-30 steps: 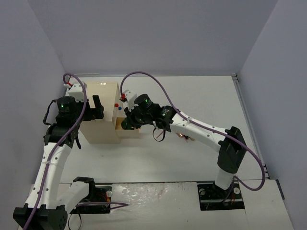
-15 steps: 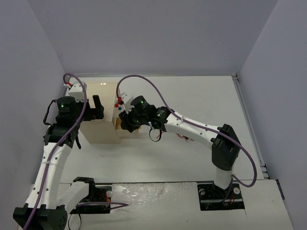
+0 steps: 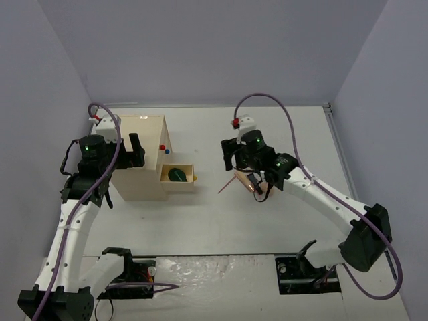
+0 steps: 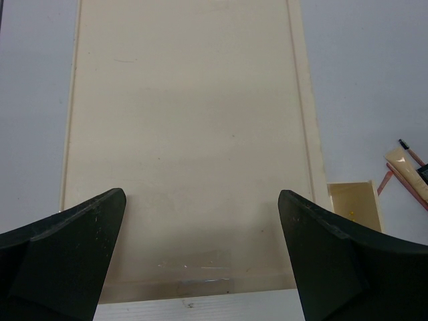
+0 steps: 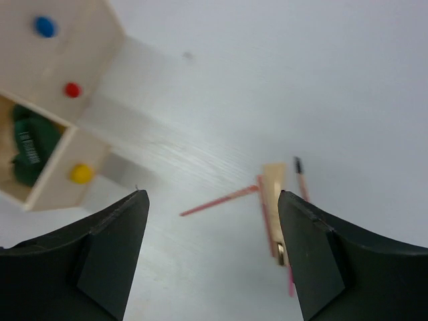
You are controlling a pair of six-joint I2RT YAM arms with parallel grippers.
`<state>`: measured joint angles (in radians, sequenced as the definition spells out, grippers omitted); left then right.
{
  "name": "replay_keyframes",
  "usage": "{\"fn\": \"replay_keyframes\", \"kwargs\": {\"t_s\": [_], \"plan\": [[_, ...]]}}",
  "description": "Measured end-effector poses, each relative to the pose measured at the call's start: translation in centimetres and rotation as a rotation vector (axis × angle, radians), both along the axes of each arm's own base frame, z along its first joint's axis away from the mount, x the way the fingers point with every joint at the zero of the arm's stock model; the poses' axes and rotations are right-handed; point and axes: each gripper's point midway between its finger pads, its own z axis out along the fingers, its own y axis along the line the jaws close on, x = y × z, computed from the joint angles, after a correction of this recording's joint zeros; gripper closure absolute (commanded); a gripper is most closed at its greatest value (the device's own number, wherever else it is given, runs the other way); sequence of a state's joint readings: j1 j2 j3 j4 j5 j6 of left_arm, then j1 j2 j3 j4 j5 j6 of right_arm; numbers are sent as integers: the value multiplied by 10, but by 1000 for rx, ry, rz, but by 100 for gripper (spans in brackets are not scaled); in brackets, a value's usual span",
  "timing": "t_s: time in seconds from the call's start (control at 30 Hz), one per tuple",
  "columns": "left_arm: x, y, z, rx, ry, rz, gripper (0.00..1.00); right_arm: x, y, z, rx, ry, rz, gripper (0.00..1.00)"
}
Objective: Organize the makeup
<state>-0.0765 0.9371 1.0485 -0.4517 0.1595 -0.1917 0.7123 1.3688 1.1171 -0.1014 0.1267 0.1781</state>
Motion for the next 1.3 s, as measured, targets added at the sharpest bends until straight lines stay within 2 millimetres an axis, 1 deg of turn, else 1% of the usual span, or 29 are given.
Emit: {"fn": "replay_keyframes", "kwargs": {"t_s": [0.03, 0.07, 0.13, 0.23, 0.33, 0.43, 0.53, 0.63, 0.77, 0.93, 1.03, 1.1, 1.23, 1.3], "plan": [[0, 0, 0, 0, 0, 0, 3, 3, -19, -5, -3, 6, -55, 22], [0, 0, 0, 0, 0, 0, 3, 3, -32, -11, -6, 18, -92, 22], [0, 0, 0, 0, 0, 0, 3, -3, -68, -36, -27, 72, -185, 22], [0, 0, 0, 0, 0, 0, 3, -13, -106, -74, -53, 168, -279, 23], [0, 0, 0, 0, 0, 0, 3, -22, -135, -101, -64, 254, -351, 24], [0, 0, 0, 0, 0, 0, 3, -22, -155, -112, -51, 296, -402, 28], [0, 0, 0, 0, 0, 0, 3, -20, -156, -125, -23, 337, -396, 36], [0, 0, 0, 0, 0, 0, 3, -23, -155, -143, -17, 391, -383, 43], [0, 0, 0, 0, 0, 0, 3, -28, -151, -159, -10, 438, -363, 48], [0, 0, 0, 0, 0, 0, 3, -28, -148, -165, 10, 455, -349, 59], [0, 0, 0, 0, 0, 0, 3, -27, -148, -167, 17, 461, -351, 70], [0, 0, 0, 0, 0, 0, 3, -28, -149, -169, 18, 465, -356, 80], [0, 0, 0, 0, 0, 0, 3, -27, -151, -171, 24, 465, -367, 96], [0, 0, 0, 0, 0, 0, 3, -27, -151, -171, 26, 464, -372, 99]]}}
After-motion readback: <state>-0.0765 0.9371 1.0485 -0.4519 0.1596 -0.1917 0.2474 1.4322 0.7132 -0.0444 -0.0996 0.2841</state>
